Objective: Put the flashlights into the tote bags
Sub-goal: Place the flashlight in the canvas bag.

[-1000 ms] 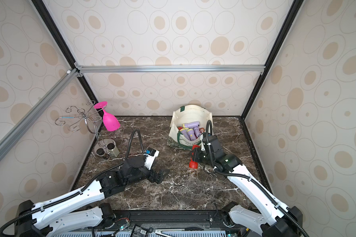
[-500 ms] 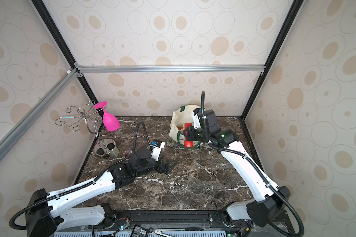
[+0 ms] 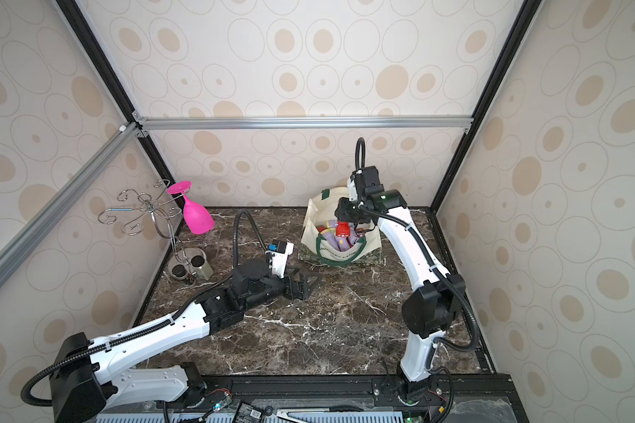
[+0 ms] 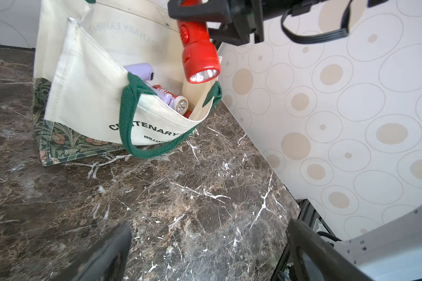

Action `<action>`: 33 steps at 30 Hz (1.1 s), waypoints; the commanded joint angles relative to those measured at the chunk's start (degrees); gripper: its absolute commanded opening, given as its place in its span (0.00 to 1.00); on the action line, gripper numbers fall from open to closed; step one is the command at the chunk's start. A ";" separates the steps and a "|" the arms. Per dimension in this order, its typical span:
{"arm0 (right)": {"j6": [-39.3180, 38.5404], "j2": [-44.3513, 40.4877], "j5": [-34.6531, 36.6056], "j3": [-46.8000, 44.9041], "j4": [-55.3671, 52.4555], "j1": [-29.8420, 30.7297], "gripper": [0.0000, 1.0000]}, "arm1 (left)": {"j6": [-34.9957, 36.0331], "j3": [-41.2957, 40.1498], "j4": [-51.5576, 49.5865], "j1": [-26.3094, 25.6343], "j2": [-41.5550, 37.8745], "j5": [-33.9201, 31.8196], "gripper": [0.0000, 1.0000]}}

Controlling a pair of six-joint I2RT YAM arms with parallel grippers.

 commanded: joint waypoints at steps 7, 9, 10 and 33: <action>-3.98 12.20 -0.23 12.32 -4.29 -1.03 0.00 | -2.15 0.45 -0.69 0.37 -2.73 -6.16 1.00; -4.43 14.33 -0.56 14.21 -4.85 -1.08 0.00 | -2.56 0.32 -0.83 0.37 -2.80 -6.48 1.00; -4.54 15.12 -0.60 14.78 -5.05 -1.16 0.00 | -2.84 0.16 -0.74 0.37 -2.85 -6.48 1.00; -3.80 17.16 2.39 13.44 -5.25 -1.06 0.45 | -3.54 -1.04 -3.47 0.43 -4.83 -6.21 1.00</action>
